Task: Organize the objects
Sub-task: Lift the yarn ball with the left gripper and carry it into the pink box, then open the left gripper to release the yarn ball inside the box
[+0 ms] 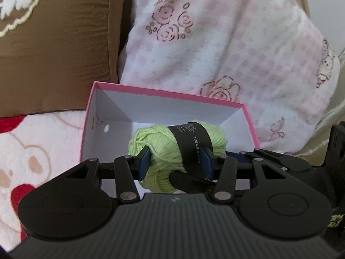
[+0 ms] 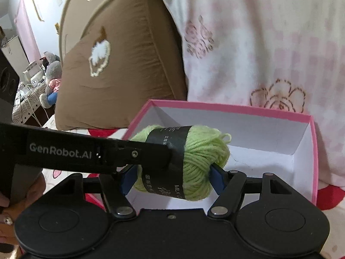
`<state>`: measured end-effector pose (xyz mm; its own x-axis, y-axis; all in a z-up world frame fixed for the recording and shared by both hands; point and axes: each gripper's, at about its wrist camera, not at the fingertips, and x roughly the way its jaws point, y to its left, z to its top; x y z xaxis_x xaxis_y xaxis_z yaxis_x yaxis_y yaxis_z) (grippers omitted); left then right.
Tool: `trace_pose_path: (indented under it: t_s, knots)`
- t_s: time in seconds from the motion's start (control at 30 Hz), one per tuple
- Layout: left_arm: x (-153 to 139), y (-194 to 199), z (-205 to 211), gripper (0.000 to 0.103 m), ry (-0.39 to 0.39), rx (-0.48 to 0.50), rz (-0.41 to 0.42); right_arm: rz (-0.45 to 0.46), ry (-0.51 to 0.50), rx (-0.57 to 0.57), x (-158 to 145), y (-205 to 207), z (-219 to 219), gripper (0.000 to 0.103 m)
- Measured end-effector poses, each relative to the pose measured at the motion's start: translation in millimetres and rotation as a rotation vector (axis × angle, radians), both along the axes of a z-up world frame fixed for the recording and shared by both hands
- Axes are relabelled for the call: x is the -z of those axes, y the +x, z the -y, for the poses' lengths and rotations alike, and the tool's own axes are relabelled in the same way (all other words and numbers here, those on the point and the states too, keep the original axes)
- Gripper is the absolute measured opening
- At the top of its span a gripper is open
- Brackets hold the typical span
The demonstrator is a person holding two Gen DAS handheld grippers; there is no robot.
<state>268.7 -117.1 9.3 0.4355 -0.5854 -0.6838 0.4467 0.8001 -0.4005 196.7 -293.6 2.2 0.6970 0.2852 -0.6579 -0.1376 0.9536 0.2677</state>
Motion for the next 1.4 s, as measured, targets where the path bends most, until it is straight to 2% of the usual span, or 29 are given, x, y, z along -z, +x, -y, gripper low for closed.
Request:
trace_pose_path:
  t_s: [0.2, 0.4, 0.63, 0.8, 0.87, 1.03, 1.13, 1.27, 1.37, 1.4]
  knots:
    - [26, 26, 10, 0.047, -0.016, -0.008, -0.053, -0.087, -0.009, -0.023, 20, 28, 13, 0.073]
    - [42, 37, 19, 0.047, 0.012, -0.014, -0.052, -0.159, -0.069, -0.072, 38, 46, 9, 0.073]
    - [57, 51, 31, 0.047, 0.032, -0.023, -0.055, -0.194, -0.145, -0.034, 52, 64, 1, 0.068]
    - [59, 50, 32, 0.047, 0.065, -0.024, -0.047, -0.242, -0.156, -0.007, 58, 75, 3, 0.065]
    - [57, 49, 31, 0.047, 0.093, -0.017, -0.043, -0.236, -0.184, -0.016, 57, 76, 0, 0.065]
    - [58, 51, 27, 0.047, 0.100, -0.033, -0.083, -0.227, -0.232, -0.026, 55, 78, -7, 0.065]
    - [66, 53, 25, 0.047, 0.078, -0.053, -0.112, -0.220, -0.258, -0.041, 53, 75, -10, 0.071]
    - [71, 54, 24, 0.045, 0.038, -0.078, -0.134, -0.233, -0.207, -0.044, 50, 72, -1, 0.076]
    - [74, 56, 25, 0.044, -0.017, -0.085, -0.164, -0.259, -0.201, -0.046, 52, 71, 4, 0.074]
    - [73, 57, 27, 0.044, -0.018, -0.093, -0.158, -0.267, -0.199, -0.045, 53, 72, 5, 0.067]
